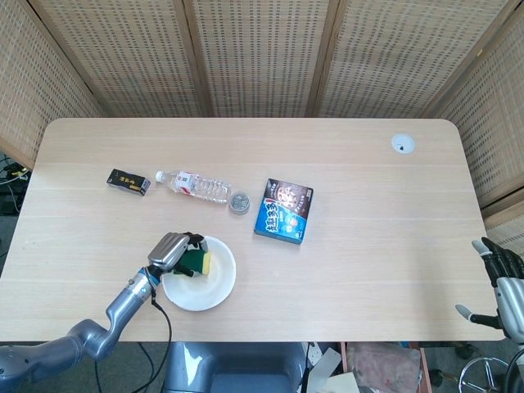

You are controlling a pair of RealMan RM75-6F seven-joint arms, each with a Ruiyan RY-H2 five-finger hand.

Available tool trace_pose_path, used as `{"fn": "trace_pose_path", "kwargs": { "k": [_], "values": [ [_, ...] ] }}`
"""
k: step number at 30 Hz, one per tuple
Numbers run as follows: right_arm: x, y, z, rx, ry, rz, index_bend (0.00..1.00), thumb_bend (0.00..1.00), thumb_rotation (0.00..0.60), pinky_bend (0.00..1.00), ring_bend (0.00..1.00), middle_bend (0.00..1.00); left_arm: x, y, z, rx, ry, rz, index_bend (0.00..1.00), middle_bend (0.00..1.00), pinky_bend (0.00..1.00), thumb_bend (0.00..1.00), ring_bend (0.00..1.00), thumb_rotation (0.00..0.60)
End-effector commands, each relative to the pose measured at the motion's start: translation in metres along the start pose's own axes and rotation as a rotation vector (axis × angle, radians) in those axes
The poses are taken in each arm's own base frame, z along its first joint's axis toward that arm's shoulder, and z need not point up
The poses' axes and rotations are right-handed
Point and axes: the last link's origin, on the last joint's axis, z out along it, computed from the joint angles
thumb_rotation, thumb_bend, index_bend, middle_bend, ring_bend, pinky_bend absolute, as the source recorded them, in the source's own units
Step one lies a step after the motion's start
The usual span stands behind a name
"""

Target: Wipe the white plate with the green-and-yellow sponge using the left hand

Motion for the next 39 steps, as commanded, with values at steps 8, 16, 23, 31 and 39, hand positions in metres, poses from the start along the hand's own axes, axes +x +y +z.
{"fn": "trace_pose_path", "kwargs": {
  "k": [8,16,23,31,39],
  "values": [
    [-0.001,-0.001,0.0,0.004,-0.002,-0.003,0.0,0.0,0.6,0.0,0.0,0.0,0.065,0.014,-0.007,-0.077,0.154,-0.055,0.57,0.48,0.47,0.11,0.41,0.6],
    [-0.002,-0.003,-0.001,0.005,-0.006,-0.006,0.0,0.0,0.6,0.0,0.0,0.0,0.113,-0.024,-0.026,0.042,0.143,0.28,0.57,0.48,0.47,0.11,0.41,0.6],
    [-0.003,-0.004,-0.001,0.006,-0.011,-0.008,0.0,0.0,0.6,0.0,0.0,0.0,0.109,-0.073,-0.048,0.197,0.087,0.415,0.57,0.48,0.45,0.11,0.41,0.6],
    [-0.004,-0.005,-0.001,0.009,-0.017,-0.011,0.0,0.0,0.6,0.0,0.0,0.0,0.092,-0.101,-0.062,0.265,0.04,0.476,0.51,0.41,0.36,0.1,0.39,0.6],
    [-0.003,-0.005,-0.001,0.01,-0.016,-0.009,0.0,0.0,0.6,0.0,0.0,0.0,0.079,-0.112,-0.074,0.342,-0.026,0.483,0.0,0.0,0.01,0.0,0.0,0.6]
  ]
}}
